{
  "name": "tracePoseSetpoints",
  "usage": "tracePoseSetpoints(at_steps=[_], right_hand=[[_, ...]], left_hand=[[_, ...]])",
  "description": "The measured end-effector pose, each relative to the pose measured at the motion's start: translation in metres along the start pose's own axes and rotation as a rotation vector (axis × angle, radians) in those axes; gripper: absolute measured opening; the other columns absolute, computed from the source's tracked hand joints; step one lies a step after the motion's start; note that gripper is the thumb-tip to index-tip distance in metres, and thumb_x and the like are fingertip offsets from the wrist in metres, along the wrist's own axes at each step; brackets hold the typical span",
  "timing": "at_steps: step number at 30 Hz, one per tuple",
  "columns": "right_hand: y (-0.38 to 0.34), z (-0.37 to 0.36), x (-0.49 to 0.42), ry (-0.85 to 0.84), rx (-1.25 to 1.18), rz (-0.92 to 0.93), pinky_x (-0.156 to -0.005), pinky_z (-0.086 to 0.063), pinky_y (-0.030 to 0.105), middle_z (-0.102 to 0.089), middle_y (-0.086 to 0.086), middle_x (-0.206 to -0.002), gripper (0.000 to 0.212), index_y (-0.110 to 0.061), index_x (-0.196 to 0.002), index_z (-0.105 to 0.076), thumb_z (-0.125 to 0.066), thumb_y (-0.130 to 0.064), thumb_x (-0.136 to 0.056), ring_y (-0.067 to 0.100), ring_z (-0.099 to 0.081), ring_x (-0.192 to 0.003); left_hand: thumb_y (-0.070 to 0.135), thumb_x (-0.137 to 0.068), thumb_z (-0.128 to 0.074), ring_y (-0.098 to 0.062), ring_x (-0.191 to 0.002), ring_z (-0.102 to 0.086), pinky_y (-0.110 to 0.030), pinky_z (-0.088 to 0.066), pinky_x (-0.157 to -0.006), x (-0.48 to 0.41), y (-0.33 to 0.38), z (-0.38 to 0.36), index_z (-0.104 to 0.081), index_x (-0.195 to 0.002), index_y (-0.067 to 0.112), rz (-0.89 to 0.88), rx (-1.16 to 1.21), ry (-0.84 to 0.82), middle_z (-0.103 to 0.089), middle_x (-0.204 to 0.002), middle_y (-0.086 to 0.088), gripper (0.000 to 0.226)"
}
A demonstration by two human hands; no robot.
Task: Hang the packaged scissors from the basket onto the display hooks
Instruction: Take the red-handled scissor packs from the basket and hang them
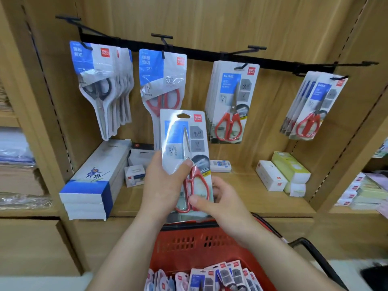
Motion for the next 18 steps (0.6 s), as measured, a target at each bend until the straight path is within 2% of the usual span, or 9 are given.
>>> tracePoseSetpoints(at_steps=[2, 4, 7, 9, 13, 18], right_hand=[[-0.002, 0.004, -0.002, 0.072, -0.018, 0.038, -0.084, -0.062, 0.044, -0.079, 0.009, -0.102, 0.027, -0.015, -0.115, -0.068, -0.075, -0.005, -0.091, 0.029, -0.077, -0.095], [-0.013, 0.017, -0.007, 0.158, -0.023, 0.091, -0.074, -0.063, 0.041, -0.079, 0.012, -0.100, 0.022, -0.015, -0.109, -0.068, -0.074, -0.004, -0.091, 0.031, -0.076, -0.090], [-0.040, 0.042, -0.015, 0.278, -0.058, 0.157, -0.060, -0.061, 0.034, -0.079, 0.008, -0.095, 0.017, -0.014, -0.105, -0.066, -0.072, -0.004, -0.092, 0.022, -0.077, -0.081], [-0.058, 0.061, -0.023, 0.350, -0.085, 0.184, -0.054, -0.058, 0.028, -0.079, 0.003, -0.092, 0.014, -0.014, -0.105, -0.064, -0.070, -0.006, -0.094, 0.019, -0.077, -0.076], [-0.081, 0.088, -0.036, 0.459, -0.108, 0.210, -0.055, -0.059, 0.027, -0.079, 0.004, -0.097, 0.013, -0.016, -0.108, -0.063, -0.069, -0.013, -0.096, 0.022, -0.078, -0.082], [-0.072, 0.094, -0.038, 0.517, -0.125, 0.210, -0.057, -0.059, 0.026, -0.077, 0.004, -0.107, 0.025, -0.017, -0.119, -0.059, -0.071, -0.017, -0.096, 0.020, -0.078, -0.087]], left_hand=[[0.025, -0.092, -0.076, -0.003, -0.094, -0.073, -0.027, -0.060, -0.082, 0.001, 0.002, -0.002, -0.066, -0.118, 0.025, -0.004, -0.003, -0.041, -0.076, -0.105, 0.010, 0.029], [0.031, -0.091, -0.079, -0.004, -0.093, -0.073, -0.029, -0.059, -0.083, 0.000, 0.005, -0.002, -0.065, -0.121, 0.027, -0.013, 0.009, -0.075, -0.076, -0.105, 0.009, 0.034], [0.037, -0.090, -0.076, 0.002, -0.087, -0.067, -0.014, -0.049, -0.077, 0.000, 0.008, 0.002, -0.060, -0.125, 0.032, -0.029, -0.091, -0.106, -0.074, -0.104, 0.011, 0.039], [0.035, -0.091, -0.074, 0.004, -0.091, -0.065, -0.010, -0.047, -0.075, 0.000, 0.010, 0.007, -0.063, -0.123, 0.033, -0.047, -0.167, -0.100, -0.073, -0.108, 0.015, 0.034], [0.035, -0.092, -0.074, 0.002, -0.097, -0.067, -0.016, -0.047, -0.079, -0.001, 0.014, 0.014, -0.069, -0.117, 0.036, -0.065, -0.229, -0.077, -0.072, -0.110, 0.021, 0.025], [0.030, -0.093, -0.075, 0.003, -0.091, -0.069, -0.022, -0.051, -0.084, -0.004, 0.013, 0.020, -0.068, -0.119, 0.034, -0.054, -0.210, -0.056, -0.074, -0.104, 0.018, 0.027]])
Point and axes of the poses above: each hand's wrist, its own x-axis away from the middle knuckle, its own z-axis out of the back of the hand, y = z × x, the point moved 4 cm from there along -x, towards the middle knuckle
